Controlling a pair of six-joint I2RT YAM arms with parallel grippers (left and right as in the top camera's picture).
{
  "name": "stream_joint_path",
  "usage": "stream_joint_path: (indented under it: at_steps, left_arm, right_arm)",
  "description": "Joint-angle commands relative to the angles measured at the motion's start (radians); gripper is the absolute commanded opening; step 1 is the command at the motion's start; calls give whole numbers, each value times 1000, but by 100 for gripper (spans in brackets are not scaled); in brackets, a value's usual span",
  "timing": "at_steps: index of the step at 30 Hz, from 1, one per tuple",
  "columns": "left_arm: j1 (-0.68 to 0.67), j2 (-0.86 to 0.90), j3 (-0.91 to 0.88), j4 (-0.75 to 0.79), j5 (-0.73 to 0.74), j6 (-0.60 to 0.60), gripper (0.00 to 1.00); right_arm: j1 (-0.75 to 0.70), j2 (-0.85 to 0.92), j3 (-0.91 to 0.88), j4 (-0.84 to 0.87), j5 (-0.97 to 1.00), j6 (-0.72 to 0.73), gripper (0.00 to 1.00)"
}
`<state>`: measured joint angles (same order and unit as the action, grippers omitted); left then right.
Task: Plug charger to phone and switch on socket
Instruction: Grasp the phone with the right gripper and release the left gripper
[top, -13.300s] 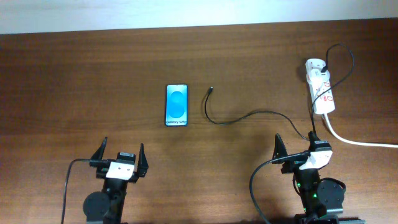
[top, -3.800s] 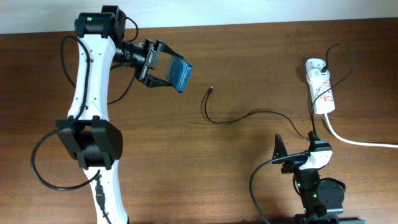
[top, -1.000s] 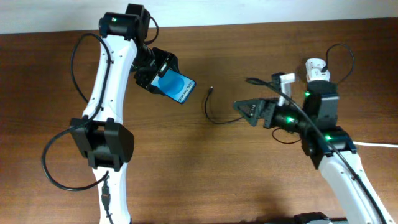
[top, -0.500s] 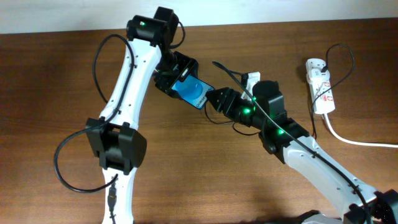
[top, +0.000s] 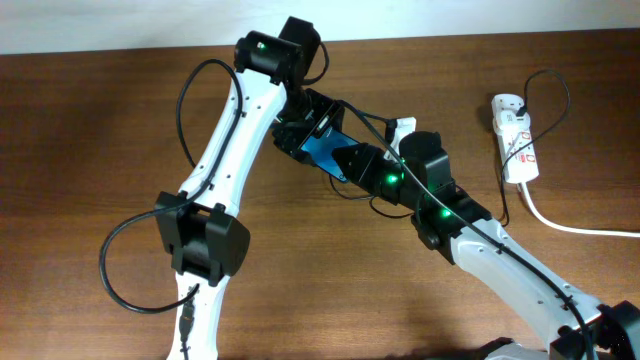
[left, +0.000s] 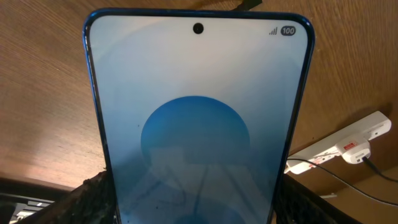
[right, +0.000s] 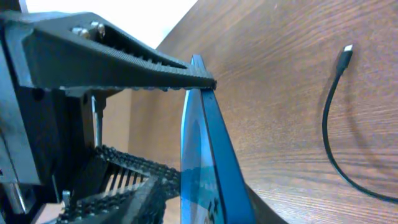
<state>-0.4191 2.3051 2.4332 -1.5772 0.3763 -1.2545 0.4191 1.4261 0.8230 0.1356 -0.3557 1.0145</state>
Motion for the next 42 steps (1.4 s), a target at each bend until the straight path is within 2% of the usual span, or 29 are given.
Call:
stream_joint_path:
  at_steps: [1,8,14,17,19,23,26,27,29,31,34,36,40,42]
  left_arm:
    - [-9,-39,23,1,1,-14,0]
    - [-33,-39,23,1,2,-14,0]
    - [-33,-39,23,2,1,-14,0]
    - [-33,-39,23,2,1,-14,1]
    - [-33,-39,23,2,1,-14,10]
    - [-32,-39,23,2,0,-14,42]
    - [-30,-39,23,4,0,-13,54]
    - [-30,-39,23,21,0,14,55]
    - [-30,-39,23,92,1,206,59]
    - [-30,-39,23,129,6,328,59]
    - [-8,-39,23,261,251,561,64]
    - [27,-39,23,314,409,617,70]
    - [121,-39,23,328,641,634,82]
    - [167,-39,23,346,759,776,86]
  right_arm:
    - [6,6,14,3,20,-7,31]
    - [6,7,14,3,20,-7,26]
    - [6,7,14,3,20,-8,4]
    - [6,7,14,3,20,-7,4]
    - [5,7,14,3,20,-7,4]
    - [-46,5,14,2,-19,-7,4]
    - [-118,5,14,-29,-63,-8,4]
    - [-158,5,14,-47,-93,-11,4]
    - [-252,5,14,-52,-201,-14,4]
    - [-311,5,14,-33,-276,-14,4]
    - [-375,3,14,104,-394,57,4]
    - [-389,-5,14,182,-393,132,4]
    - [-389,-7,14,266,-321,267,4]
    - [-388,-8,18,266,-266,330,4]
